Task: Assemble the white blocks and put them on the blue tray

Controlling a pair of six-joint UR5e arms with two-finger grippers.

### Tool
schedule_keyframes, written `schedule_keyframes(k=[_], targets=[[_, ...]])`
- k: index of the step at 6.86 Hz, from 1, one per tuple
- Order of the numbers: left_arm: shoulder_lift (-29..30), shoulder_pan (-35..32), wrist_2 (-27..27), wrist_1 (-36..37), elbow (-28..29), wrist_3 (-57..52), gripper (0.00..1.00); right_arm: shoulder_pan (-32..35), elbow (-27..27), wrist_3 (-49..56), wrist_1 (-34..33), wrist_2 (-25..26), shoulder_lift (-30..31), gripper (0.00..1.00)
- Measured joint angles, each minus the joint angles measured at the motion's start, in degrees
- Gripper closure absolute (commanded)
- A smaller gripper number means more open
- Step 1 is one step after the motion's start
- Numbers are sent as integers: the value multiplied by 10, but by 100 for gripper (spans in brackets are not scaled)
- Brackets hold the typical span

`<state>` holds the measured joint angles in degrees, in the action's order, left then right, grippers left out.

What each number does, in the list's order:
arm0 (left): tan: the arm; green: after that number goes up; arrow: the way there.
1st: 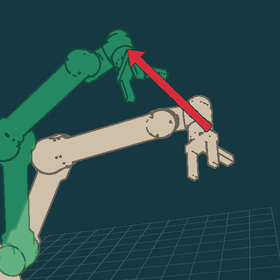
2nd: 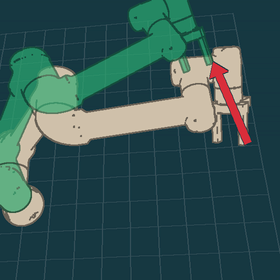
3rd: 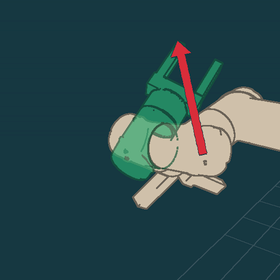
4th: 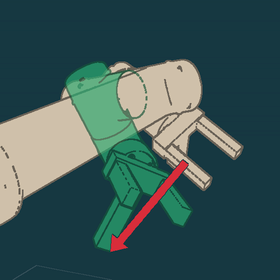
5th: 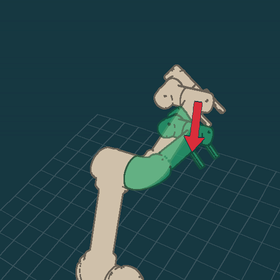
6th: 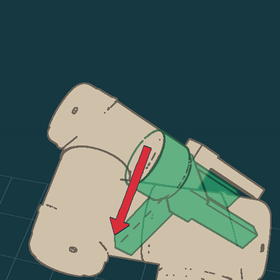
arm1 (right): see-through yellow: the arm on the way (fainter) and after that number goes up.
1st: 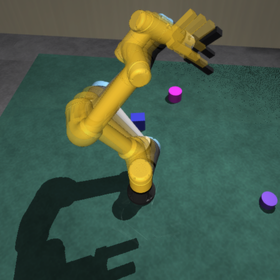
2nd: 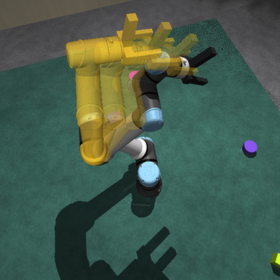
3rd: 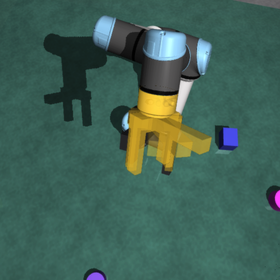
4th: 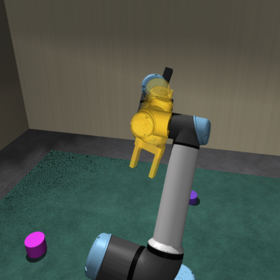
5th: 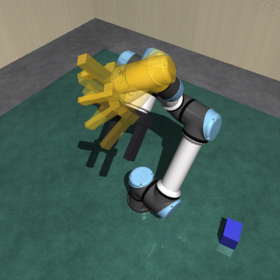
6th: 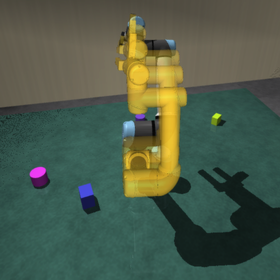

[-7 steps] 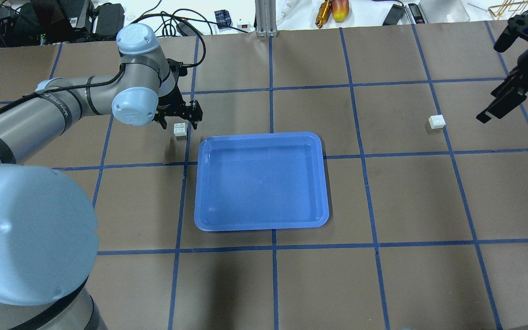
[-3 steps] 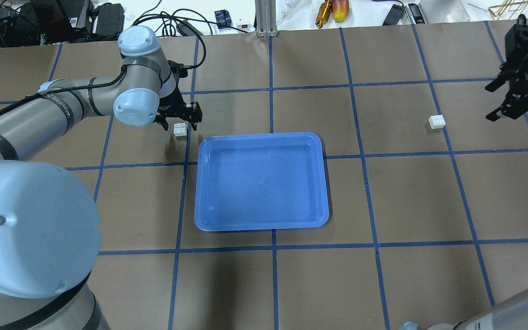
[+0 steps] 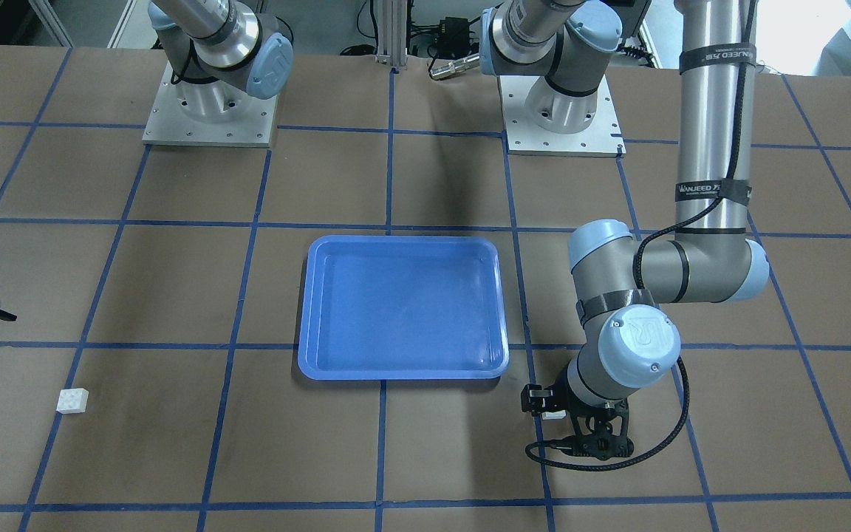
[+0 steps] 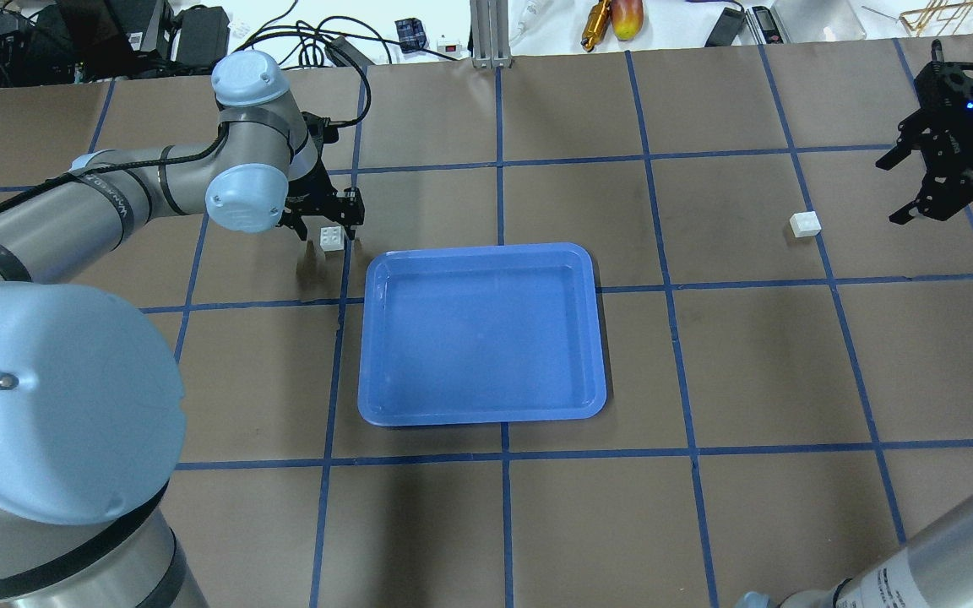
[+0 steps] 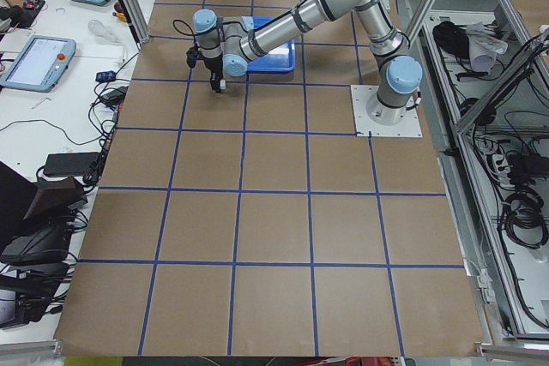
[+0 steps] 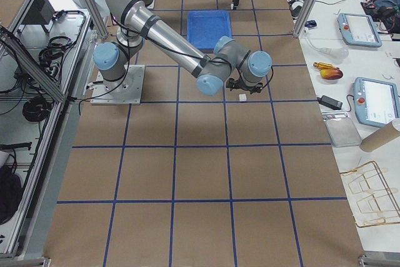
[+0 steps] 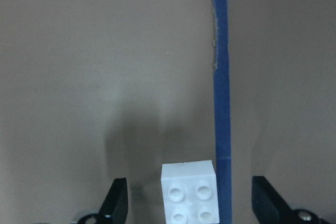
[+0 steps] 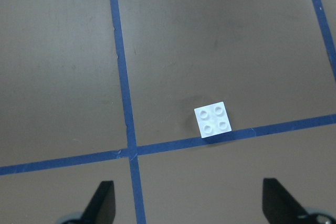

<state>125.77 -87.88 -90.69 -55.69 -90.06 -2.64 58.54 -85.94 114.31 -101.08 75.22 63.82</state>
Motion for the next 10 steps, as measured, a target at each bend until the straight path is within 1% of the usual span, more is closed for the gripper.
schedule_keyframes(k=[1, 2, 4, 5, 6, 7, 10], targets=[[1, 1, 2, 0, 0, 9, 25, 0, 0, 1, -3, -1, -5, 0], [1, 1, 4, 0, -1, 14, 27, 0, 3, 0, -13, -7, -12, 0], [1, 1, 6, 0, -3, 15, 48, 0, 13, 5, -43, -25, -46, 0], [0, 1, 6, 0, -3, 14, 56, 0, 21, 13, -47, -31, -61, 0], [-2, 1, 6, -1, -3, 14, 66, 0, 27, 25, -47, -36, -72, 0], [-4, 1, 7, -2, -2, 12, 81, 0, 31, 42, -46, -42, -84, 0], [-15, 0, 28, -9, 1, 8, 82, 3, 33, 82, -37, -63, -113, 0]])
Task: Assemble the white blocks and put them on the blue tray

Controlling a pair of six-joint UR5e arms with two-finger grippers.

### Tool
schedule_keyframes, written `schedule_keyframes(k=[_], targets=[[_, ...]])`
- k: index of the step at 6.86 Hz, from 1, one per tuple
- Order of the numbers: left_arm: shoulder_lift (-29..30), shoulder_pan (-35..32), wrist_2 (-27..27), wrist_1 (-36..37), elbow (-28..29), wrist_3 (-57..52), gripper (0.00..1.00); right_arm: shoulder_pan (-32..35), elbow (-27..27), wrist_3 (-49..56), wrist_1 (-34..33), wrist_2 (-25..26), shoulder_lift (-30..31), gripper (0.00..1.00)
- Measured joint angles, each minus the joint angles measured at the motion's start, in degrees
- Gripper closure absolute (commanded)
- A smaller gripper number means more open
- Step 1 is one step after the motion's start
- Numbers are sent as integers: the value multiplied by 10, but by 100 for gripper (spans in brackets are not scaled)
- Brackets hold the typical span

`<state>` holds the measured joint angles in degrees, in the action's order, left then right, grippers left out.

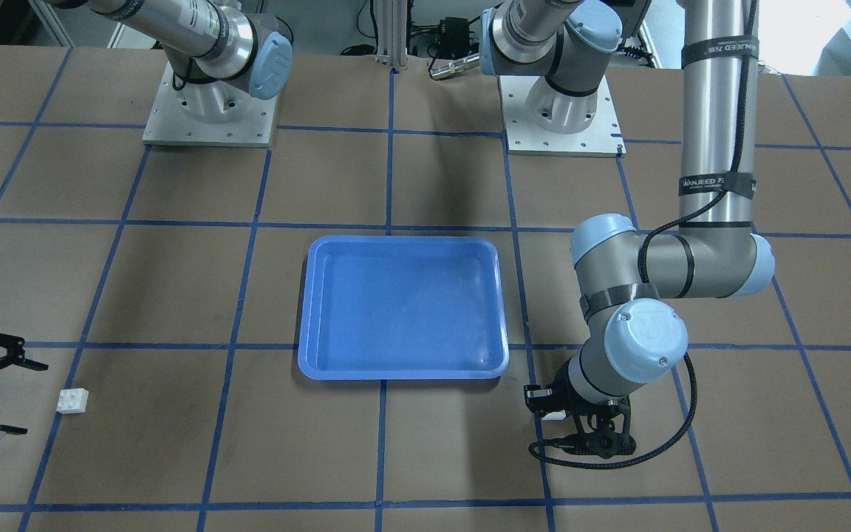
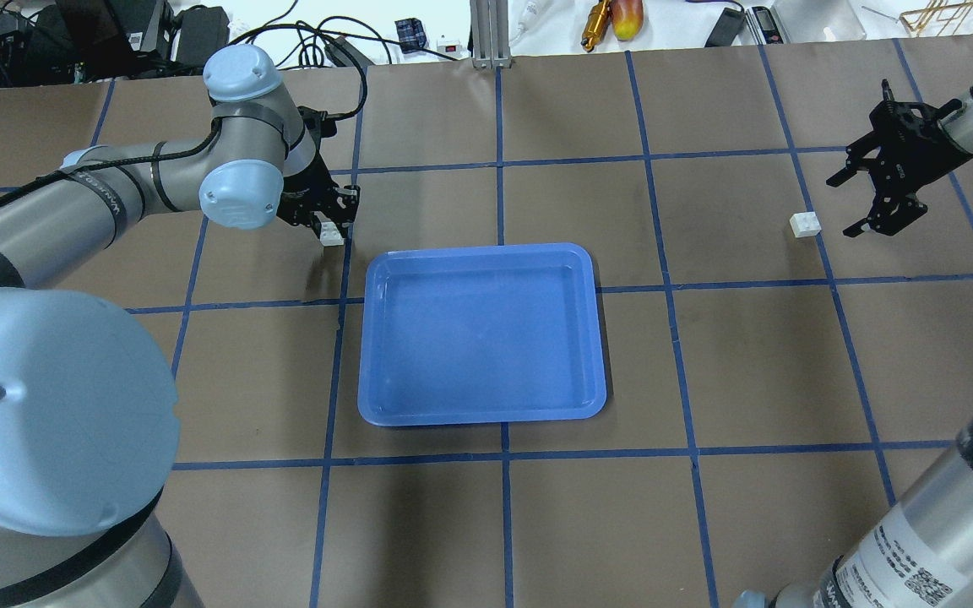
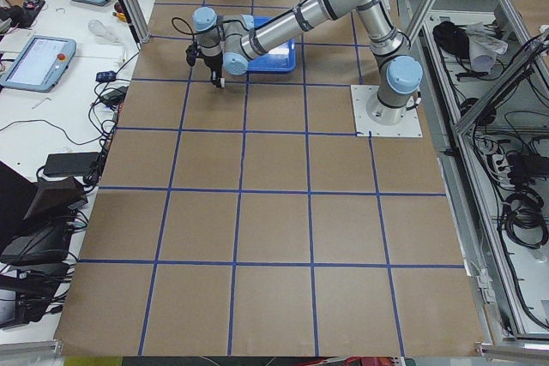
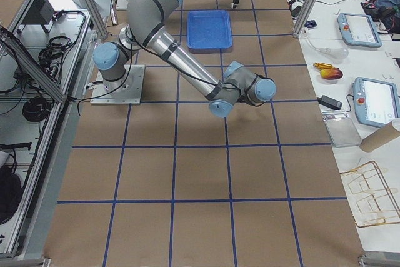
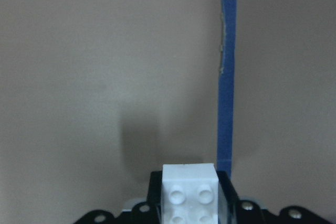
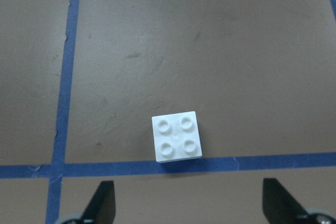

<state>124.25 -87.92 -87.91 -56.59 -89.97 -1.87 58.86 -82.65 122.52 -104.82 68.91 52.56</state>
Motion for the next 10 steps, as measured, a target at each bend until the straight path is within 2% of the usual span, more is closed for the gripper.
schedule_keyframes(k=[3, 5, 8, 10], targets=[[-55, -30, 12, -75, -2, 31, 82, 7, -1, 3, 9, -15, -7, 0], [-85, -91, 9, -92, -11, 112, 86, 8, -2, 3, 10, -21, -12, 5], [-89, -157, 10, -51, -65, 208, 87, 11, -1, 9, 10, -17, -20, 8], [-78, -194, 9, -25, -76, 262, 88, 16, -1, 13, 9, -12, -20, 14]])
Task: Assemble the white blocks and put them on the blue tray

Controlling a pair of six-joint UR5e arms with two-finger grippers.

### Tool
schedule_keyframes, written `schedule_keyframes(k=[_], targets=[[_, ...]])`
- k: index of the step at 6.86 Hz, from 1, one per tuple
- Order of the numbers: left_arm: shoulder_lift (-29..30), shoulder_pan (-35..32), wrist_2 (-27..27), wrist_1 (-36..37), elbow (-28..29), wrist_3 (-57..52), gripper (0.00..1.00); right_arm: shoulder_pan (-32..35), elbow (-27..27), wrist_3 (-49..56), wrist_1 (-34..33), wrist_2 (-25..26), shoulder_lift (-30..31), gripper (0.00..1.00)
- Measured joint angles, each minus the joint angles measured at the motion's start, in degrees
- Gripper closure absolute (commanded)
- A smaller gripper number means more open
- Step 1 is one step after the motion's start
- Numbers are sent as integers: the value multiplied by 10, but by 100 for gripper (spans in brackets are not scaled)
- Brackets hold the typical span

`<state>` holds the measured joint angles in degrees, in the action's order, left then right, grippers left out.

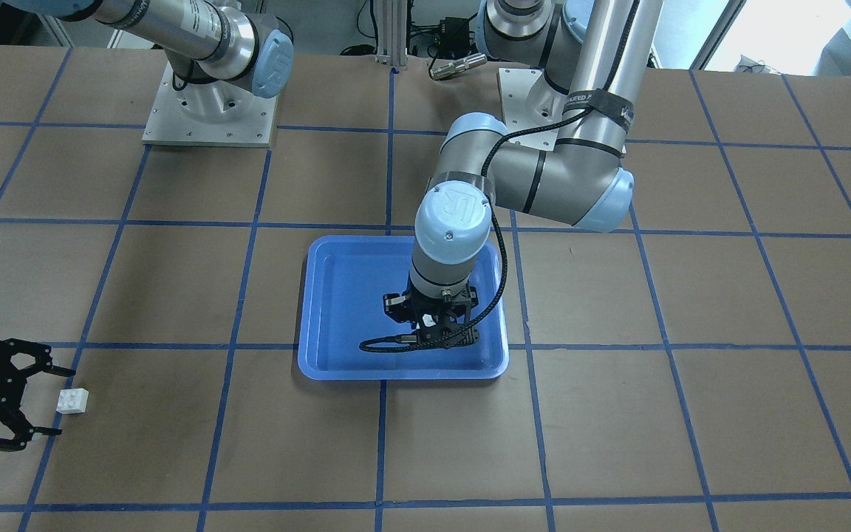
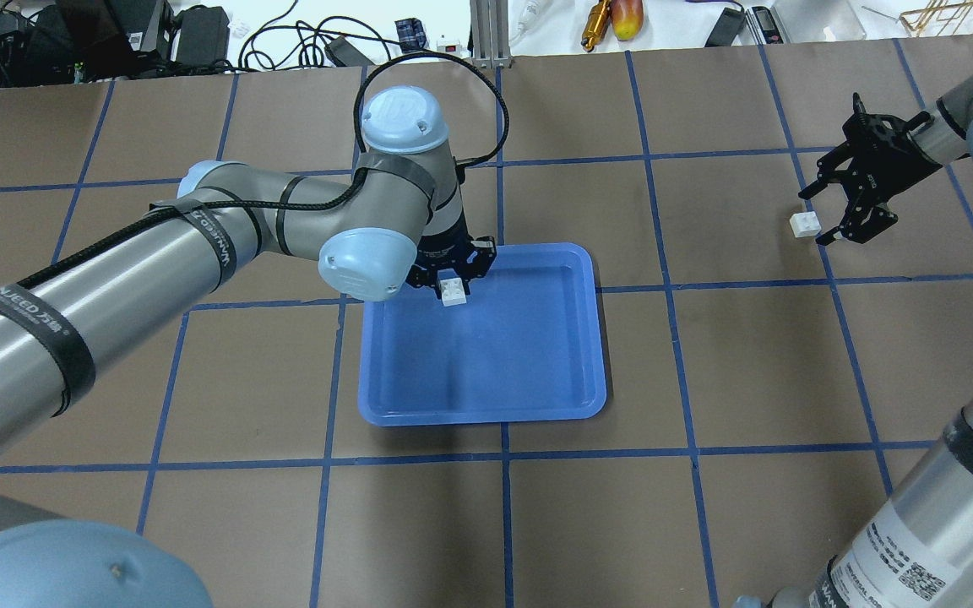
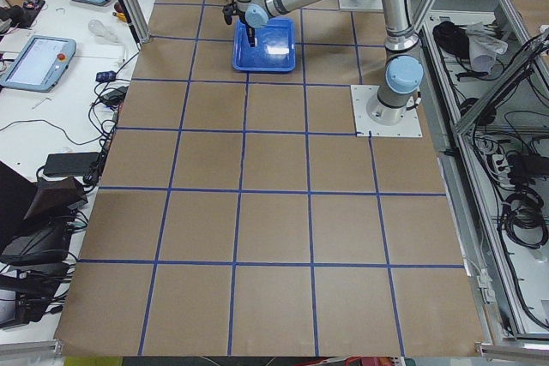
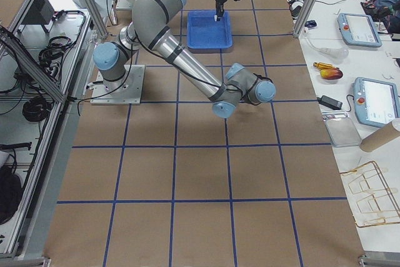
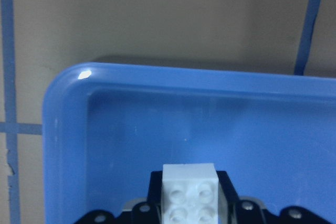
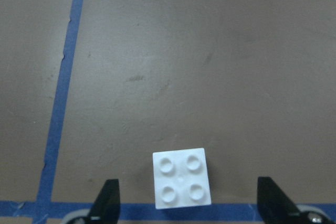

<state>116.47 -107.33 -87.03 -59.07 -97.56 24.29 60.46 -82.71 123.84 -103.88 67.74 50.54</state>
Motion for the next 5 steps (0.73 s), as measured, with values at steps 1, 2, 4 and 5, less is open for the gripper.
schedule_keyframes(k=[1, 2, 4, 5], targets=[[4, -9, 0, 5, -5, 9, 88, 1, 0, 0, 0, 7, 0, 14], [5, -14, 1, 17, -14, 11, 88, 1, 0, 0, 0, 15, 0, 15], [6, -17, 1, 50, -40, 7, 88, 2, 0, 0, -1, 26, 0, 24], [6, -17, 2, 58, -49, 4, 87, 2, 0, 0, 0, 27, 0, 31]])
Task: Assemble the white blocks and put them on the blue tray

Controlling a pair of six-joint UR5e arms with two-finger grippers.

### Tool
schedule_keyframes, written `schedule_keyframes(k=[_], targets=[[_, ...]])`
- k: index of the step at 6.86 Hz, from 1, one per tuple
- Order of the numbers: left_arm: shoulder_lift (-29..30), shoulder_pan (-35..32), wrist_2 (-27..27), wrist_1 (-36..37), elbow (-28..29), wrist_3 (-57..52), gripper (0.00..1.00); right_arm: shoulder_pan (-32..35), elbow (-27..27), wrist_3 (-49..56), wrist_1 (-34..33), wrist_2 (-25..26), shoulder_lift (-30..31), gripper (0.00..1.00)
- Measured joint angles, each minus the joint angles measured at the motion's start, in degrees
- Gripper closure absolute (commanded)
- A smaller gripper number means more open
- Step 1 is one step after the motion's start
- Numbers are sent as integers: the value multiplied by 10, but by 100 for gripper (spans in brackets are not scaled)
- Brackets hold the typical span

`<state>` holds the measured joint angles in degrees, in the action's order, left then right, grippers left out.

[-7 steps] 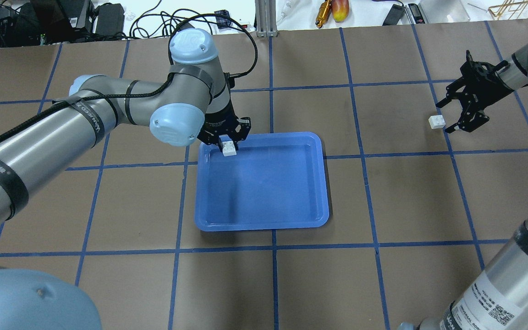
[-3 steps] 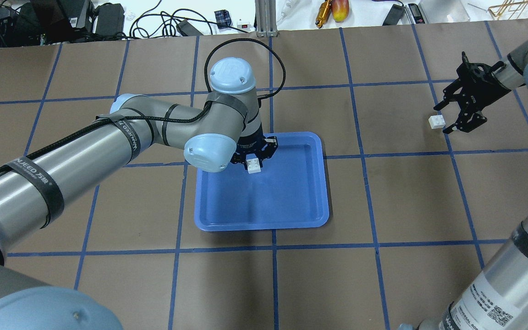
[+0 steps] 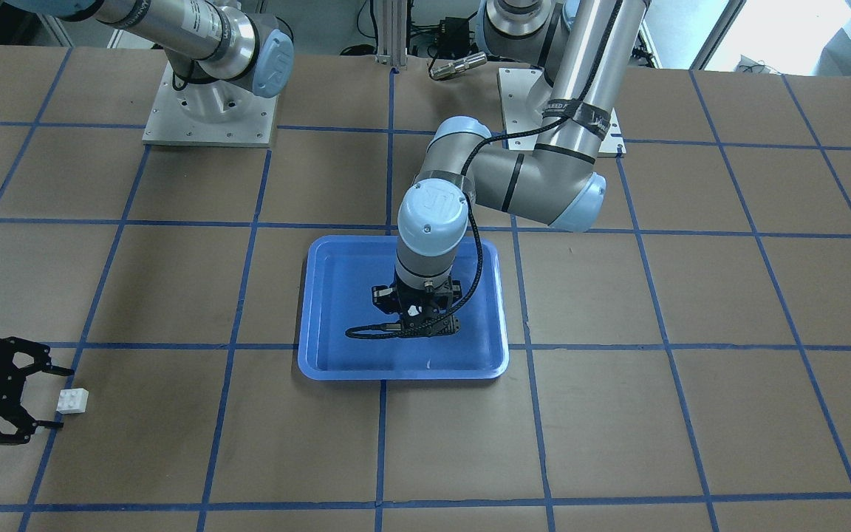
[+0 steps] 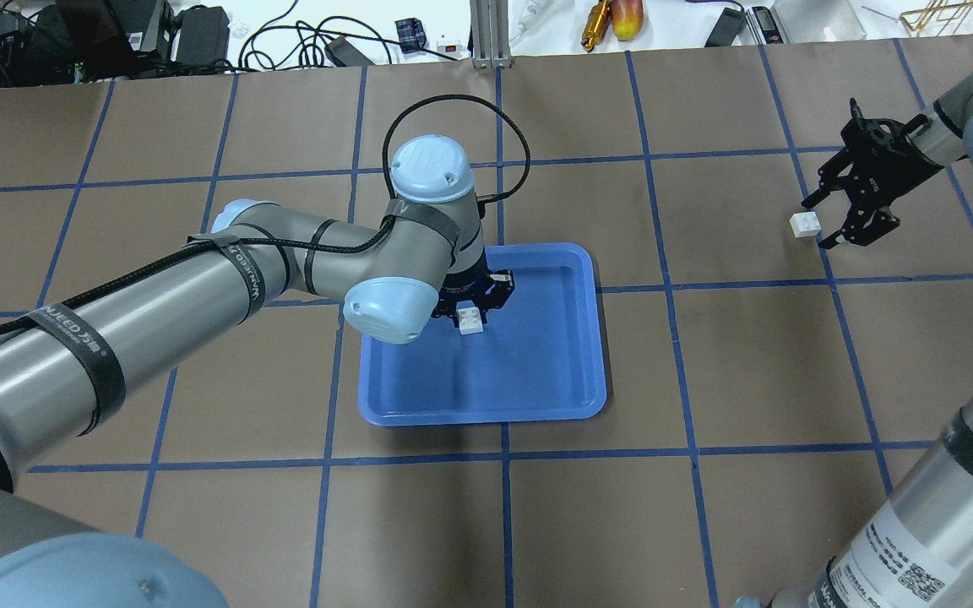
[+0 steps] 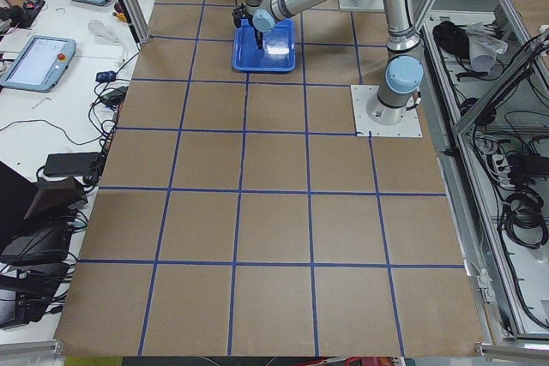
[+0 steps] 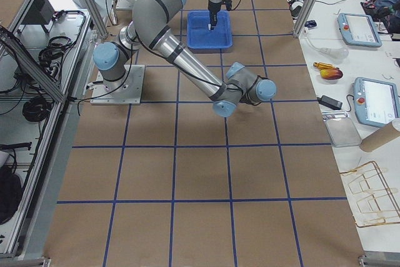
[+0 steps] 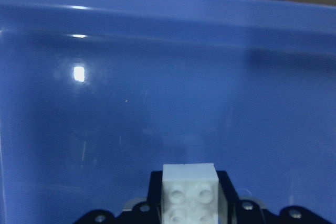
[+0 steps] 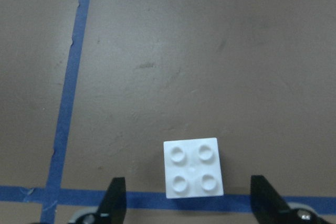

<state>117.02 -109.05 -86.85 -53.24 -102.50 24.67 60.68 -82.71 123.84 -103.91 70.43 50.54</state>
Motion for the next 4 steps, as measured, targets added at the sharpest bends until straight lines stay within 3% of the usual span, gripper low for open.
schedule_keyframes(k=[1, 3, 4], targets=[[0, 0, 1, 3, -6, -3, 86, 1, 0, 0, 0, 0, 0, 42], [0, 0, 2, 5, -16, -3, 54, 3, 0, -1, 0, 1, 1, 100], [0, -1, 2, 5, -18, -1, 41, 6, 0, -1, 0, 5, 1, 100]])
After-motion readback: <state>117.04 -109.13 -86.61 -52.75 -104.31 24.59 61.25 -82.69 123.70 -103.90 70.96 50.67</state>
